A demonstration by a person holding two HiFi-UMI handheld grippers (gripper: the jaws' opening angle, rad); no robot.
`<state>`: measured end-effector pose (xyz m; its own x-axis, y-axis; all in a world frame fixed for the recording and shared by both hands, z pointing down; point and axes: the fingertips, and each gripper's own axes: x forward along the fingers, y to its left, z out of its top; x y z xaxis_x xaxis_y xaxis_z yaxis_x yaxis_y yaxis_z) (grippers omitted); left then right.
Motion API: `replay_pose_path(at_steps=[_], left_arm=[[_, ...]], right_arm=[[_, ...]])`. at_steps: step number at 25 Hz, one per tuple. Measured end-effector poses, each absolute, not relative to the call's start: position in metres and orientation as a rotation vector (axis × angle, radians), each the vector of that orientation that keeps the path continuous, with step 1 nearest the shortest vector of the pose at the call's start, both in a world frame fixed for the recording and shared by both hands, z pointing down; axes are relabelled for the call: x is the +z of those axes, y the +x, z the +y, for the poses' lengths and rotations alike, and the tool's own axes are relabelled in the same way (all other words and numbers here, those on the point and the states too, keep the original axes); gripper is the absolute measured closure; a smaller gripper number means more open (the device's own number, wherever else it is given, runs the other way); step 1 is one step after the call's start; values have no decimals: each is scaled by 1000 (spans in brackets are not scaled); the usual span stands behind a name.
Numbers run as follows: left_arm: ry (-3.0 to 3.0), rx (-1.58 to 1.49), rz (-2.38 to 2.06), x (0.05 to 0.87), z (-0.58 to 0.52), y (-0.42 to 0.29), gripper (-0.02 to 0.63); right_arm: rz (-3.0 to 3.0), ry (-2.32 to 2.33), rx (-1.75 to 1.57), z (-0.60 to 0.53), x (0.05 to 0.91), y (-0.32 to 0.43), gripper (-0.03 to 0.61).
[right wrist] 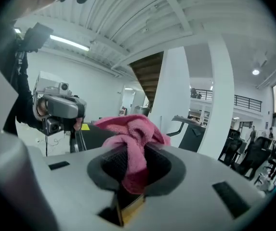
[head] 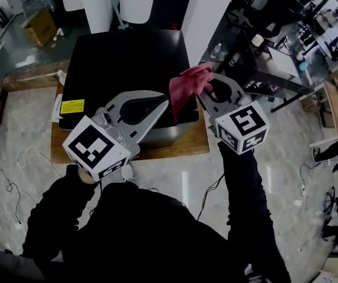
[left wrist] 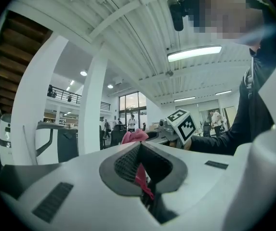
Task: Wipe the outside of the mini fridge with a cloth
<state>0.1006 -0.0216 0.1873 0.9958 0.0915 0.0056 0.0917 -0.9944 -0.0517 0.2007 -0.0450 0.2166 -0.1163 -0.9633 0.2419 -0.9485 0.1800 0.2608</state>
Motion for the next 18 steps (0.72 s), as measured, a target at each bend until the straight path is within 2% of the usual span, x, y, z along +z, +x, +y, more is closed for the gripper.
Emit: replay_pose_path(at_steps=[6, 18], left_arm=[[-3050, -1, -66, 152, -110, 124, 607], [-3116, 11, 73, 179, -261, 138, 607]], right_arm=[[-2030, 1712, 58, -162, 195, 230, 500], [-1727, 1421, 484, -347, 310, 294, 500]])
